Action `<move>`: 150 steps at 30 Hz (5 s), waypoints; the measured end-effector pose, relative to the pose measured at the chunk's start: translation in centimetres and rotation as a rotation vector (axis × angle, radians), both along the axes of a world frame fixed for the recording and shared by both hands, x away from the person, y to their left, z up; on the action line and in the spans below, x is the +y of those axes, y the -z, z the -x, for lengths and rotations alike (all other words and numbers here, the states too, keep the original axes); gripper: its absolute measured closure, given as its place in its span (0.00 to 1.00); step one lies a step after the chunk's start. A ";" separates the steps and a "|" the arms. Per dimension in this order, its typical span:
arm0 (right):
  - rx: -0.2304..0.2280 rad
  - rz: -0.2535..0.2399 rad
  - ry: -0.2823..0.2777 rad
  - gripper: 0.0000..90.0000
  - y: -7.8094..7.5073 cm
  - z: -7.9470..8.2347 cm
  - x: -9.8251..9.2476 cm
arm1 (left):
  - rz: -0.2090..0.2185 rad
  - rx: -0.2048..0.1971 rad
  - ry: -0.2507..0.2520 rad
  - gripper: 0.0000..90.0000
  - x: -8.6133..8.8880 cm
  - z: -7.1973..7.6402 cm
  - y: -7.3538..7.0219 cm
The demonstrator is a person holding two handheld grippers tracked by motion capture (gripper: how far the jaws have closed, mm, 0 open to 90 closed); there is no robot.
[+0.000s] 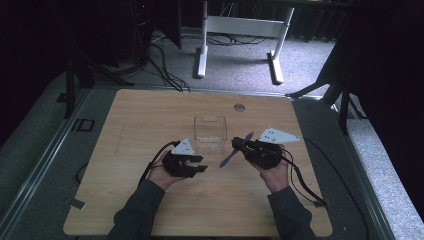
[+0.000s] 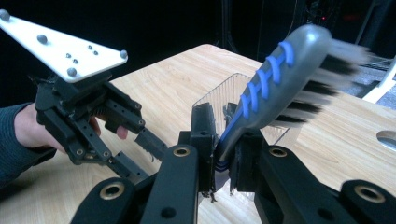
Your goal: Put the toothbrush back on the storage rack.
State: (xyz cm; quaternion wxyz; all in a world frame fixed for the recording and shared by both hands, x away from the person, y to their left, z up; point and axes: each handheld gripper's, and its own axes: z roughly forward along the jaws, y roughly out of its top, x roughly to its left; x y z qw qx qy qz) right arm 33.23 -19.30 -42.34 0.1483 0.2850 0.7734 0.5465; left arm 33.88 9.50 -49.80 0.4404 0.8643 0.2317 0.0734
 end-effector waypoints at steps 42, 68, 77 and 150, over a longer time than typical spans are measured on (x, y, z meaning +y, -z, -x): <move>-0.024 -0.070 0.087 0.91 -1.5 -2.8 0.3 | -0.015 0.007 -0.012 0.64 -0.5 -0.1 1.1; -0.039 -0.119 0.135 0.91 -1.9 -4.6 0.9 | -0.017 0.014 -0.013 0.63 -0.5 -0.1 1.3; -0.040 -0.130 0.165 0.91 -1.7 -5.2 0.9 | -0.018 0.016 -0.010 0.63 -0.6 -0.1 1.4; 0.000 0.017 0.203 0.37 1.0 -7.3 2.6 | -0.012 0.017 -0.025 0.63 -0.2 0.0 1.7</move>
